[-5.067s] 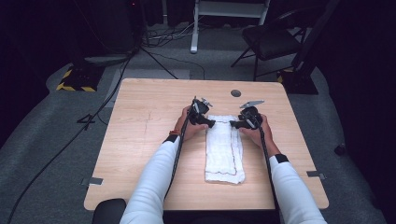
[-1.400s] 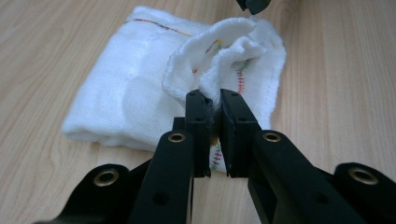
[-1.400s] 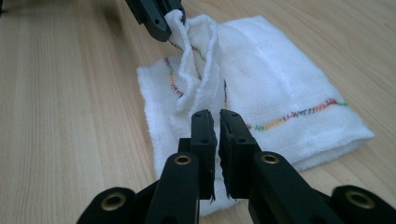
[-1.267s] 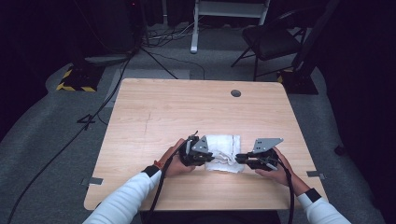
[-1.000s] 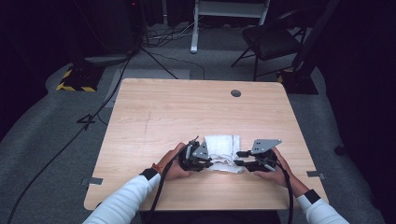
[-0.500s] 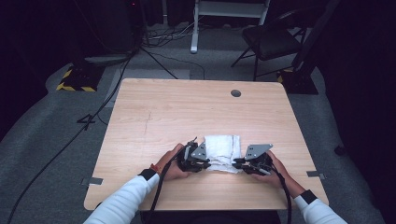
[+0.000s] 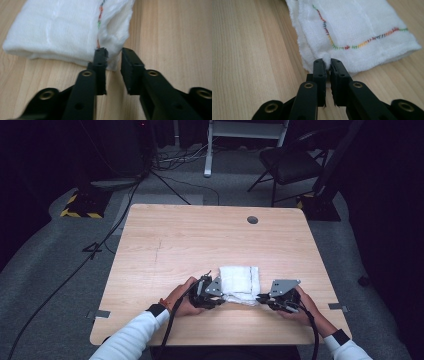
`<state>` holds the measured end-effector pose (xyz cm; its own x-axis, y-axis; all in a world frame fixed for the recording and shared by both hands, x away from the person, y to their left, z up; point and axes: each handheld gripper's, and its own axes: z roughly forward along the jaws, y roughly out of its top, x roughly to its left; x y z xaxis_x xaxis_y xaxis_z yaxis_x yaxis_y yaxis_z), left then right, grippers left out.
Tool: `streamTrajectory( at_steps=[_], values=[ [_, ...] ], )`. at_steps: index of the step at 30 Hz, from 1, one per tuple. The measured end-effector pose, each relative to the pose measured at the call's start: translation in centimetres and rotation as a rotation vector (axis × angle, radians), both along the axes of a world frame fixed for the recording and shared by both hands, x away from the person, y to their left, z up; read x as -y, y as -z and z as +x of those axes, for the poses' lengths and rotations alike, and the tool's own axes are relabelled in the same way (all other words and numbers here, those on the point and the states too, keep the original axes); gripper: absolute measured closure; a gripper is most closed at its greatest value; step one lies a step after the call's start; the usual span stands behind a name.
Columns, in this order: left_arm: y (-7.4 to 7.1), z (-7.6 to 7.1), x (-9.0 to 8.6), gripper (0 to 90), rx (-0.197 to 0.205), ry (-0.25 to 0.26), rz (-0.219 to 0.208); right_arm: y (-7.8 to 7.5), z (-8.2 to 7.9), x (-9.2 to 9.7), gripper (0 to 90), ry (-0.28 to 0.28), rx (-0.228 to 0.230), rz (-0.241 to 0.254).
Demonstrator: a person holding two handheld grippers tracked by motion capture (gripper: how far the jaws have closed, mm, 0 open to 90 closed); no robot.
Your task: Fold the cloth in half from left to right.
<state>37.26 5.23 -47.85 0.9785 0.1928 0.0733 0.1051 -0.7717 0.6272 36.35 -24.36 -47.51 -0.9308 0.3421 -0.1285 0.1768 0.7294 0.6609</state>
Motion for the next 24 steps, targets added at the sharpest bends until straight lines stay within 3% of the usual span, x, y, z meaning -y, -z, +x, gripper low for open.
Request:
streamTrajectory(
  at_steps=[4,5,8,10,12,14,21,24],
  values=[
    [0.1,0.0,-0.5,60.9,-0.027,-0.025,0.002,0.4,0.0,0.3,79.5,0.019,-0.021,0.009],
    [0.2,0.0,-0.7,54.8,-0.031,-0.044,0.005,0.3,0.0,0.5,77.1,0.025,-0.028,0.030],
    [0.2,-0.1,-1.6,51.4,-0.038,-0.066,0.000,0.3,-0.1,0.5,74.9,0.030,-0.037,0.037],
    [0.1,-0.3,-2.6,40.5,-0.050,-0.110,-0.007,0.5,-0.2,0.9,69.6,0.038,-0.047,0.038],
    [0.1,-0.4,-3.5,37.1,-0.057,-0.156,-0.017,0.5,-0.2,1.0,66.7,0.048,-0.047,0.040],
    [0.1,-0.6,-4.2,27.5,-0.042,-0.197,-0.015,0.4,-0.1,1.6,61.0,0.079,-0.049,0.057],
    [-0.3,-0.8,-7.0,21.3,-0.005,-0.321,-0.044,-0.3,0.6,2.6,49.3,0.161,-0.022,0.093],
    [-0.6,-0.7,-7.9,19.8,0.003,-0.338,-0.047,-0.6,0.8,2.8,43.0,0.191,0.006,0.093]
  ],
)
